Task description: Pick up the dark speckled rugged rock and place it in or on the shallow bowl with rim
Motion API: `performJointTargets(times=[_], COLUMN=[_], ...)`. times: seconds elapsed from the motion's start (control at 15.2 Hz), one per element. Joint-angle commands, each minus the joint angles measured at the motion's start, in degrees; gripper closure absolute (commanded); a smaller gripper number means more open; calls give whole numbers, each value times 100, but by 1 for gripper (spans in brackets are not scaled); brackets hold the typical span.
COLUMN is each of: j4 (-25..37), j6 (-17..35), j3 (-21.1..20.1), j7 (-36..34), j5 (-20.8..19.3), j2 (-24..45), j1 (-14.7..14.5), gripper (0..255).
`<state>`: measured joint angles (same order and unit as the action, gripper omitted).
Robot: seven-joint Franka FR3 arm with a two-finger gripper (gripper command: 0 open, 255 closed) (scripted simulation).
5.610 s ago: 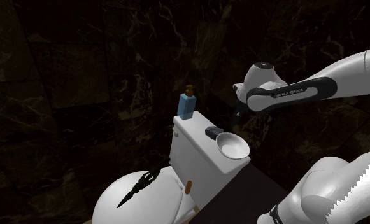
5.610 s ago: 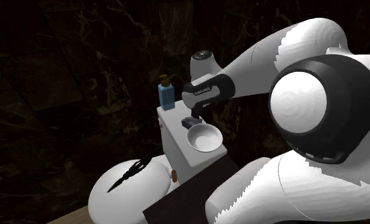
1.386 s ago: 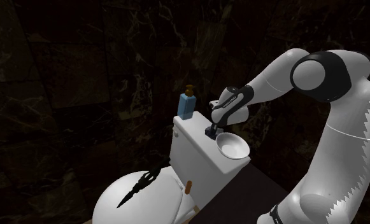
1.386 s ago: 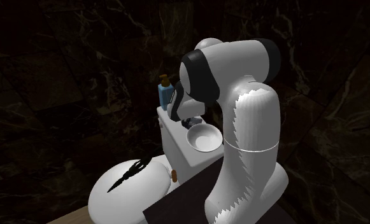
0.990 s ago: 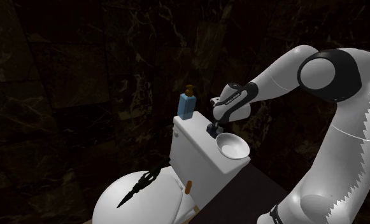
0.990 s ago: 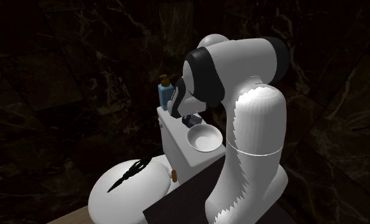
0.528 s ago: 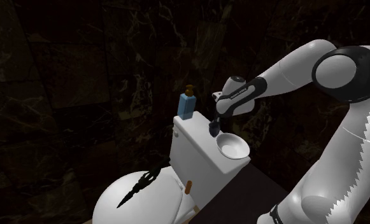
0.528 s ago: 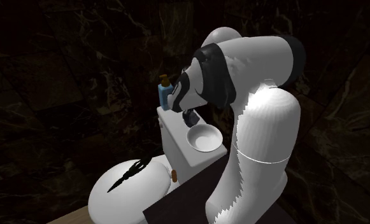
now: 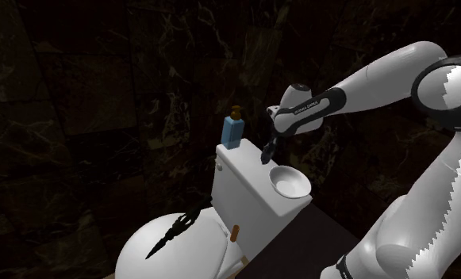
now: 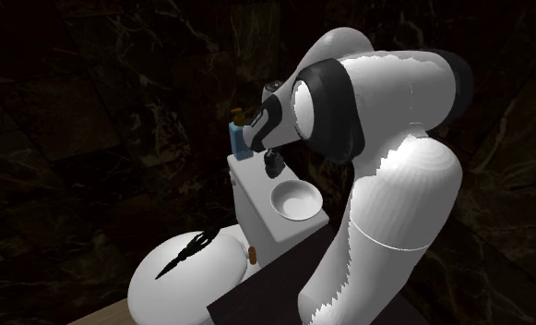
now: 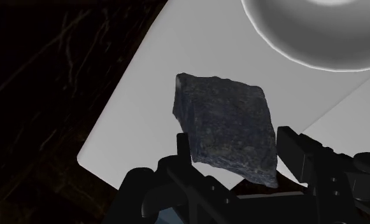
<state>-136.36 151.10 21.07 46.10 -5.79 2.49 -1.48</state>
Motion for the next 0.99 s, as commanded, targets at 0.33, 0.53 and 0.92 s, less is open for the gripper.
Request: performJointTargets(times=[0.33, 0.53, 0.92], j4=[178, -284, -1571], j6=[-560, -572, -815], j3=[-1, -5, -172], j7=[-92, -277, -692], j5=[-169, -462, -1173], j2=[-400, -889, -2421], j1=[-13, 22, 339], gripper=[255, 255, 255])
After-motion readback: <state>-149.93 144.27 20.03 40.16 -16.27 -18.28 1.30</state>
